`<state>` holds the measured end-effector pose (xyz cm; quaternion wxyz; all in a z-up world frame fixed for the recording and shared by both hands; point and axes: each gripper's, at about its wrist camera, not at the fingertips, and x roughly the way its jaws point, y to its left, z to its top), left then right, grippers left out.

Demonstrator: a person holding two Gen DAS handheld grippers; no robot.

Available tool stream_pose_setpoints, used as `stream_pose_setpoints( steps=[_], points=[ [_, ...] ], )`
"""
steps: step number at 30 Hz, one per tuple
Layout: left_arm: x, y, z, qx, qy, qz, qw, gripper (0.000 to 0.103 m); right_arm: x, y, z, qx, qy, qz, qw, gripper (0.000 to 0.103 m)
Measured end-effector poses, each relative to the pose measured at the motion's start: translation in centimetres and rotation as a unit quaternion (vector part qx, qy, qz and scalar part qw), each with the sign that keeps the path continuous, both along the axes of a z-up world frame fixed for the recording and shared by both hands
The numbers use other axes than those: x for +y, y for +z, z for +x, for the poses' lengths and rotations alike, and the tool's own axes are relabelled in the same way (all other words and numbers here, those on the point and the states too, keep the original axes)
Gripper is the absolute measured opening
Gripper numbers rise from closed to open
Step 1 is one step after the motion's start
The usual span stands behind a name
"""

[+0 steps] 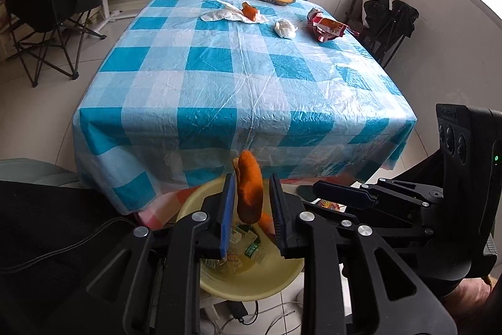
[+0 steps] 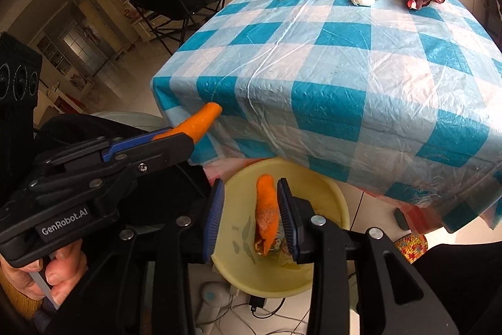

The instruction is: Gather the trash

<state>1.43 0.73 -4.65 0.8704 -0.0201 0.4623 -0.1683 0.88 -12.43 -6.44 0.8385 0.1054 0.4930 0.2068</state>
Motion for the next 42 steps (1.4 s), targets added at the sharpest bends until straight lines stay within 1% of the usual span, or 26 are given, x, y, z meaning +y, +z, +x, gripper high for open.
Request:
stream_pose_setpoints(
  steps=[1, 3, 5, 7, 9, 11, 13, 18, 25, 30, 32, 42],
  points=[
    [0.1, 0.3, -0.2, -0.008, 0.003, 0.001, 1.0, 0.041, -0.2, 0.0, 0.0, 0.0, -0.006, -0.002, 1.0, 0.041],
    [0.3, 0.9, -0.4, -0.029, 0.015, 0.004, 0.9995, 0.053, -0.6, 0.0, 0.1, 0.0, -0.017, -0.004, 1.0, 0.044],
    [0.6, 1.4, -0.3, -0.041, 0.024, 0.004, 0.9989, 0.058, -0.9, 0.0, 0.1, -0.001, -0.026, -0.006, 1.0, 0.047],
    [1.0, 1.6, -0.2, -0.047, 0.035, 0.003, 0.9983, 0.066, -1.2, 0.0, 0.0, -0.002, -0.034, -0.008, 0.999, 0.049],
    [1.2, 1.7, -0.1, -0.053, 0.044, 0.004, 0.9976, 0.071, -1.3, -0.1, 0.0, -0.002, -0.038, -0.009, 0.999, 0.05],
    [1.4, 1.9, 0.0, -0.058, 0.053, 0.004, 0.9969, 0.076, -1.0, 0.1, -0.2, -0.004, -0.04, -0.013, 0.999, 0.056],
    [1.6, 2.1, 0.1, -0.064, 0.062, 0.003, 0.996, 0.082, -1.1, 0.2, -0.3, -0.006, -0.039, -0.014, 0.999, 0.056],
    [1.9, 2.0, 0.3, -0.066, 0.076, 0.004, 0.9949, 0.084, -1.2, 0.3, -0.3, -0.01, -0.041, -0.016, 0.999, 0.057],
    [1.9, 1.8, 0.3, -0.069, 0.08, 0.009, 0.9943, 0.085, -1.0, 0.2, -0.2, -0.011, -0.039, -0.021, 0.999, 0.058],
    [2.4, 2.0, 0.3, -0.073, 0.09, 0.004, 0.9932, 0.085, -0.3, 0.9, -0.5, -0.04, -0.029, -0.043, 0.998, 0.058],
    [2.6, 2.0, 0.4, -0.073, 0.096, 0.002, 0.9927, 0.085, 0.1, 1.0, -0.6, -0.049, -0.023, -0.05, 0.997, 0.061],
    [2.9, 2.1, 0.4, -0.076, 0.104, -0.001, 0.9917, 0.086, 0.2, 1.1, -0.5, -0.055, -0.027, -0.056, 0.997, 0.062]
  ],
)
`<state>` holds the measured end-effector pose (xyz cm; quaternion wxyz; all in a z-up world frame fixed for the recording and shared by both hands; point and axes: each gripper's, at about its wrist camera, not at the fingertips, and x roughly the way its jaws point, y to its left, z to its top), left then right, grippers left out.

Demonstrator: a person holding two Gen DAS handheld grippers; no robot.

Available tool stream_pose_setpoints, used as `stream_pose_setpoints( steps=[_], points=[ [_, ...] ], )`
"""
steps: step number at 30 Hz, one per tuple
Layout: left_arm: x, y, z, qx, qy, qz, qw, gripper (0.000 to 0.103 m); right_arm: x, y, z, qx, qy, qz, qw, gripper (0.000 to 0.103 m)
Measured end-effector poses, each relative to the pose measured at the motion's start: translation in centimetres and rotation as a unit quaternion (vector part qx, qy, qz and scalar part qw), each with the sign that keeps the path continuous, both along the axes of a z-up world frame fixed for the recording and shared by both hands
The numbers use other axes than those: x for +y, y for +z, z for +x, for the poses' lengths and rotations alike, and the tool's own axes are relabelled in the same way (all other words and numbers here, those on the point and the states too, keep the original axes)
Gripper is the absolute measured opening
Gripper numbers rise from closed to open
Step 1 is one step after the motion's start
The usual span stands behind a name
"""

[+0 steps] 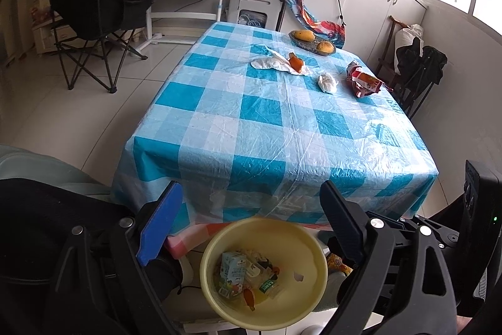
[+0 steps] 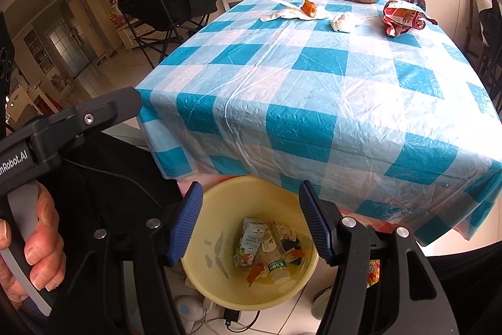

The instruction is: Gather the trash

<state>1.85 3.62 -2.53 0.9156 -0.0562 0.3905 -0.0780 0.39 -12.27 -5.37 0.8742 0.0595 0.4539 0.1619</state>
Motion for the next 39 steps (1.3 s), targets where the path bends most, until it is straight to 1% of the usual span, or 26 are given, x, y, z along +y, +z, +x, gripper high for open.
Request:
stream_pose_setpoints(
  steps=[11, 27, 34, 39],
  points=[
    [0.1, 0.1, 0.1, -0.001, 0.0, -0.001, 1.0, 0.087, 0.1, 0.2, -0.1, -0.006, -0.004, -0.003, 1.0, 0.064],
    [0.1, 0.1, 0.1, 0.0, 0.0, -0.001, 1.0, 0.089, -0.1, 0.5, -0.2, -0.017, -0.013, -0.005, 1.0, 0.064],
    [0.3, 0.3, 0.1, -0.002, 0.003, -0.007, 1.0, 0.089, -0.6, 0.9, 0.1, -0.026, -0.024, 0.0, 0.999, 0.064],
    [0.4, 0.2, 0.2, -0.002, 0.008, -0.01, 0.9999, 0.089, -1.5, 2.2, 1.4, -0.04, -0.034, 0.006, 0.999, 0.064]
  ],
)
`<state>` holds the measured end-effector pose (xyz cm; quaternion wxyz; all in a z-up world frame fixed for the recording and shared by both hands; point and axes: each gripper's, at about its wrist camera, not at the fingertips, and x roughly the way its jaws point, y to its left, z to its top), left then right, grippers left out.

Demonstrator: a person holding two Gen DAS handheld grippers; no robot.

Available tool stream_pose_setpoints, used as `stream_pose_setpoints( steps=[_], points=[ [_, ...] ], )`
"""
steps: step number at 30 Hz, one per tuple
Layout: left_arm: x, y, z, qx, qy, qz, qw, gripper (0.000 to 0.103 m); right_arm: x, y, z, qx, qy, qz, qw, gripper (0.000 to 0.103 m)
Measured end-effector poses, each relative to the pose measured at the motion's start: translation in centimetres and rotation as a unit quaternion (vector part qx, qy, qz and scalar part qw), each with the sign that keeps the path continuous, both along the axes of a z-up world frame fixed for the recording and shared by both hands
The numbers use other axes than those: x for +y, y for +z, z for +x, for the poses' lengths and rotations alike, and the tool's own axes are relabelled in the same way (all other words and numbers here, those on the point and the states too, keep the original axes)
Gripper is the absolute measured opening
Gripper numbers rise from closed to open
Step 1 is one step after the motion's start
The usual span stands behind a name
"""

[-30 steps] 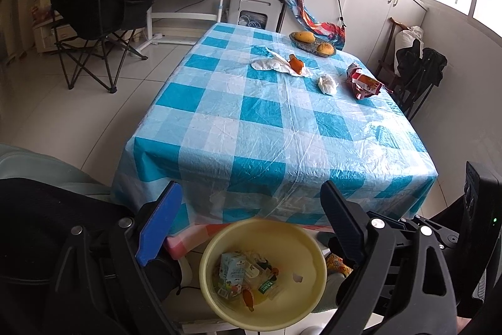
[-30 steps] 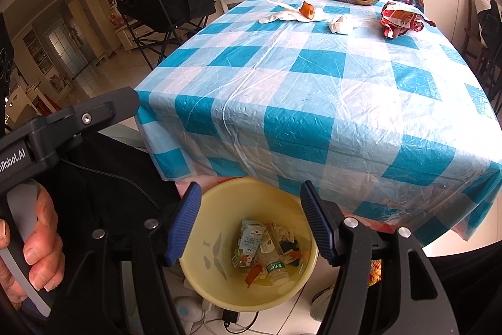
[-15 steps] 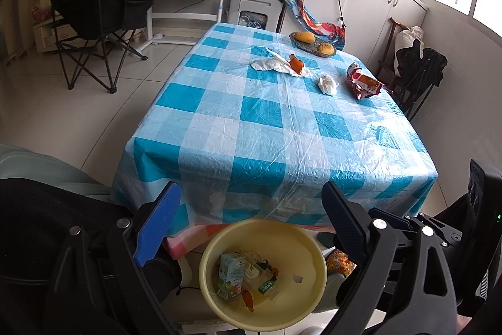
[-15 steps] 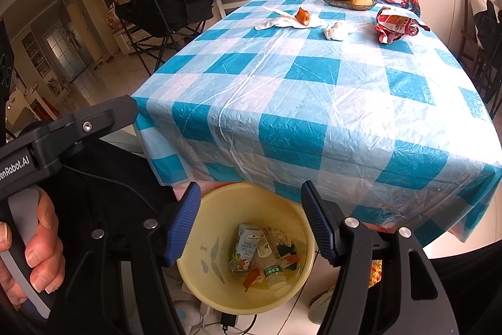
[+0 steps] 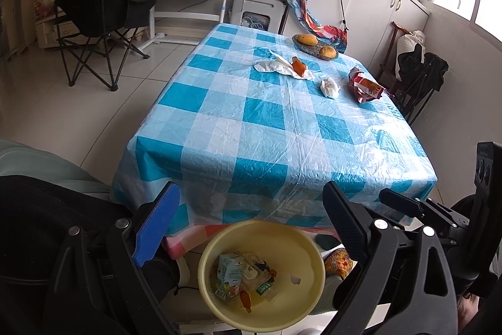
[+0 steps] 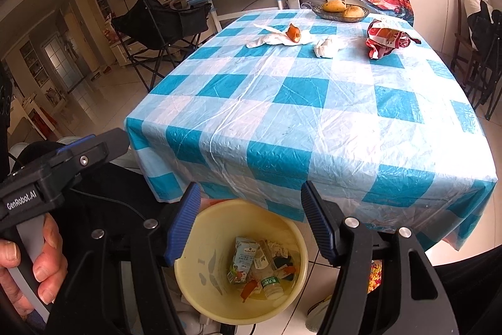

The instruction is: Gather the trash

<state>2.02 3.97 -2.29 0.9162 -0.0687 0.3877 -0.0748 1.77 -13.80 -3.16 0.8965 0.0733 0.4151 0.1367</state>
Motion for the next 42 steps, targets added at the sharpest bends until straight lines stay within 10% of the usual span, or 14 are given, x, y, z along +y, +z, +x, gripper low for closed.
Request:
stream_pose_setpoints(
  steps=[14, 27, 36, 42],
  points=[
    [-0.2, -0.6, 1.5, 0.015, 0.001, -0.018, 0.9997, 0.09, -2.8, 3.7, 10.8, -0.018, -0.029, -0.009, 0.999, 0.064],
    [-0.7, 1.3, 6.6, 0.012, -0.008, -0.023, 0.9996, 0.091, -4.0, 0.2, 19.3, 0.016, -0.041, -0.05, 0.998, 0.064],
    [-3.2, 1.1, 17.1, 0.019, -0.015, -0.004, 0.9997, 0.091, -4.0, -1.8, 20.1, 0.037, -0.001, -0.053, 0.998, 0.018],
    [-5.4, -0.4, 23.0, 0.024, -0.009, 0.017, 0.9995, 0.091, -5.0, -0.7, 18.0, 0.032, 0.02, -0.033, 0.999, 0.013]
  ],
)
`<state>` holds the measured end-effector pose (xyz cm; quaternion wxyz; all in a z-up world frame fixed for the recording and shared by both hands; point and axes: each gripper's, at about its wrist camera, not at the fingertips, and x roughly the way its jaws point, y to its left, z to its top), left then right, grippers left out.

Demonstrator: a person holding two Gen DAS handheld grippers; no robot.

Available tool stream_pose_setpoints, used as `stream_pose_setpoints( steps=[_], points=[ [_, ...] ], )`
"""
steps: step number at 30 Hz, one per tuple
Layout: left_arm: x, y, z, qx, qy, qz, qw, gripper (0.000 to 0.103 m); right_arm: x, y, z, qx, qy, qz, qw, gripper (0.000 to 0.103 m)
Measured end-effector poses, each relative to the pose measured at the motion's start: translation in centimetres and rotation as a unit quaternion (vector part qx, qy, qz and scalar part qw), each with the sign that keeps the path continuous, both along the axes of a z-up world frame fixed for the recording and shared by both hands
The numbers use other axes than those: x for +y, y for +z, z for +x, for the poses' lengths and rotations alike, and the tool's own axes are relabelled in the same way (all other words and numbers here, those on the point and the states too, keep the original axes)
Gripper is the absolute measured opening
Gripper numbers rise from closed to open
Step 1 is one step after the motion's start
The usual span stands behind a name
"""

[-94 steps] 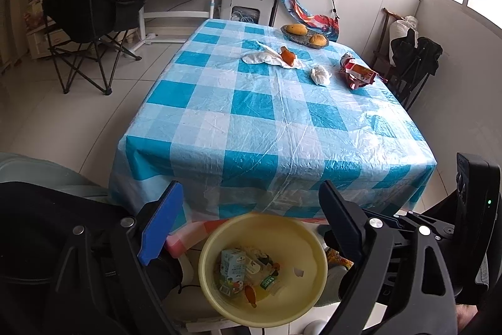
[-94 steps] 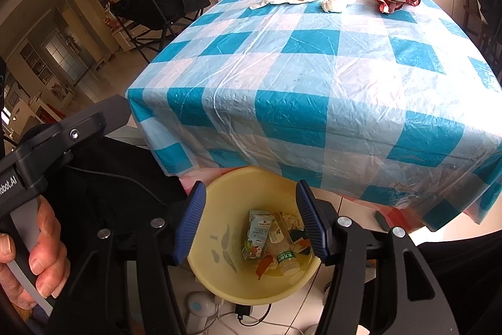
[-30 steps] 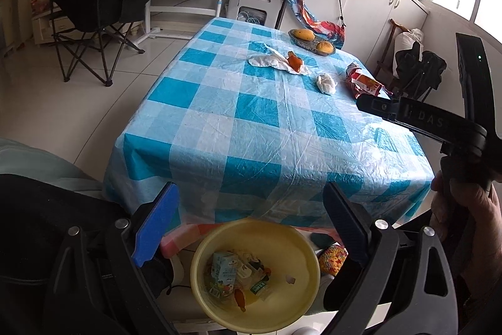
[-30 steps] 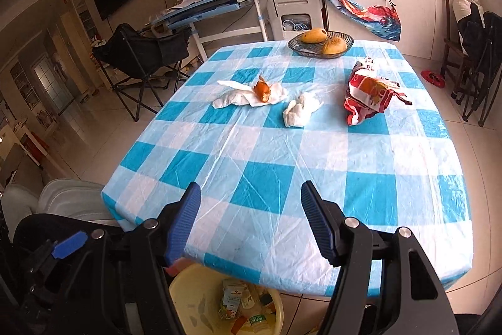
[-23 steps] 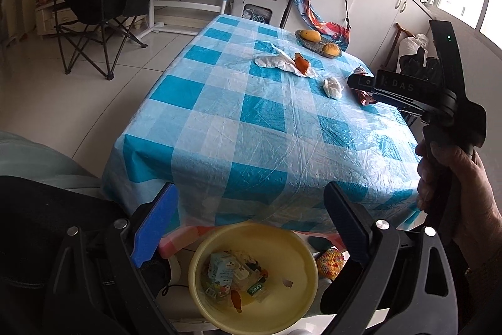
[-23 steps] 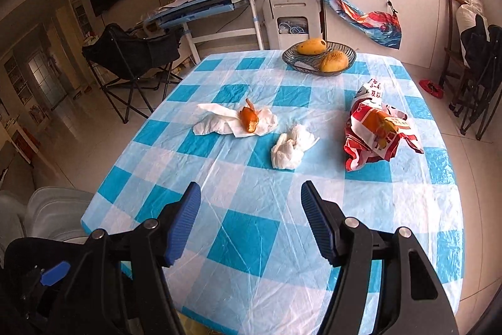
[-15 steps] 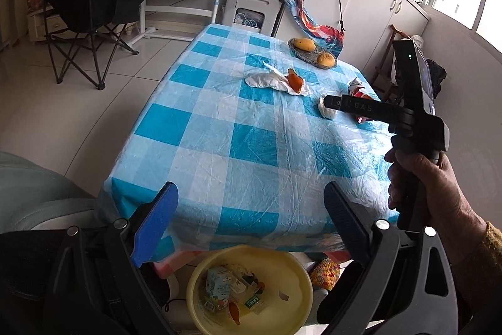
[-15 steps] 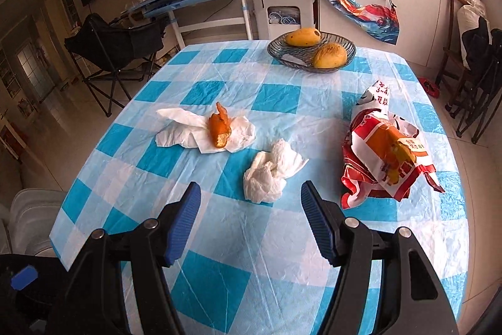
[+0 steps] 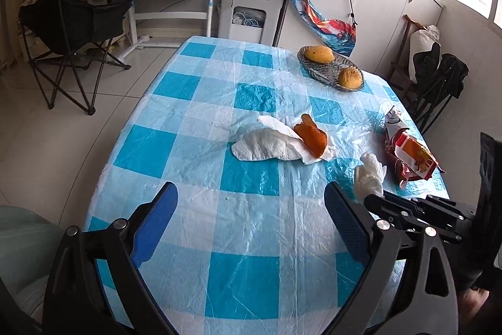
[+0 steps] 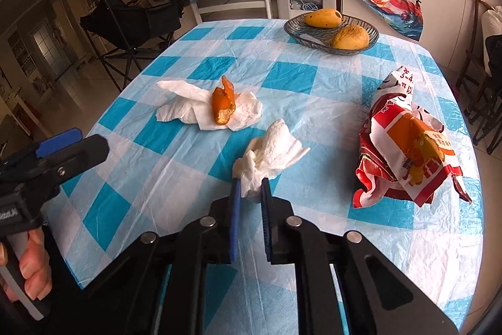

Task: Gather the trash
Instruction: 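Grasp the crumpled white tissue with the right tool while the left tool grasps the flat white napkin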

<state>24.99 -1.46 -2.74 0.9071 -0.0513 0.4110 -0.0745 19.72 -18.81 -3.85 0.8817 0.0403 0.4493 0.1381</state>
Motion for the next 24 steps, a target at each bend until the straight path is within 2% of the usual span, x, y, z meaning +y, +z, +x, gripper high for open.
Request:
stream_pose_setpoints(
  steps=[7, 12, 14, 15, 16, 17, 18, 19, 22, 24],
  points=[
    [-0.2, -1.8, 5.7, 0.021, 0.052, -0.046, 0.9974, 0.091, -1.3, -0.2, -2.0, 0.022, -0.01, 0.065, 0.998, 0.012],
    [-1.4, -3.8, 8.3, 0.042, 0.061, -0.03, 0.9968, 0.091, -1.0, 0.2, -1.3, 0.02, -0.003, 0.077, 0.997, 0.012],
    [-2.2, -4.1, 8.6, 0.032, 0.055, -0.008, 0.998, 0.089, -1.0, 0.2, -1.0, 0.022, -0.004, 0.081, 0.996, 0.012],
    [-2.5, -4.1, 8.6, 0.031, 0.049, -0.001, 0.9983, 0.084, -1.0, 0.1, -0.9, 0.024, -0.004, 0.082, 0.996, 0.012],
    [-2.7, -3.9, 8.6, 0.027, 0.036, -0.007, 0.9989, 0.067, -1.0, 0.0, -0.9, 0.026, -0.004, 0.083, 0.996, 0.012],
    [-3.0, -3.8, 8.5, 0.027, 0.022, -0.015, 0.9993, 0.059, -1.2, 0.0, -0.9, 0.027, -0.005, 0.084, 0.996, 0.012],
    [-3.3, -3.7, 8.5, 0.029, 0.007, -0.02, 0.9993, 0.043, -1.2, -0.1, -0.8, 0.028, -0.006, 0.086, 0.996, 0.012],
    [-3.6, -3.8, 8.4, 0.033, -0.01, -0.029, 0.999, 0.022, -1.3, 0.0, -0.9, 0.028, -0.007, 0.089, 0.996, 0.012],
    [-4.1, -3.5, 7.3, 0.027, -0.046, -0.034, 0.998, 0.008, -1.6, 0.4, -1.3, 0.025, -0.013, 0.102, 0.994, 0.012],
    [-4.0, -2.8, 6.2, 0.017, -0.063, -0.046, 0.9968, 0.007, -1.8, 0.6, -2.1, 0.02, -0.019, 0.111, 0.993, 0.013]
  ],
)
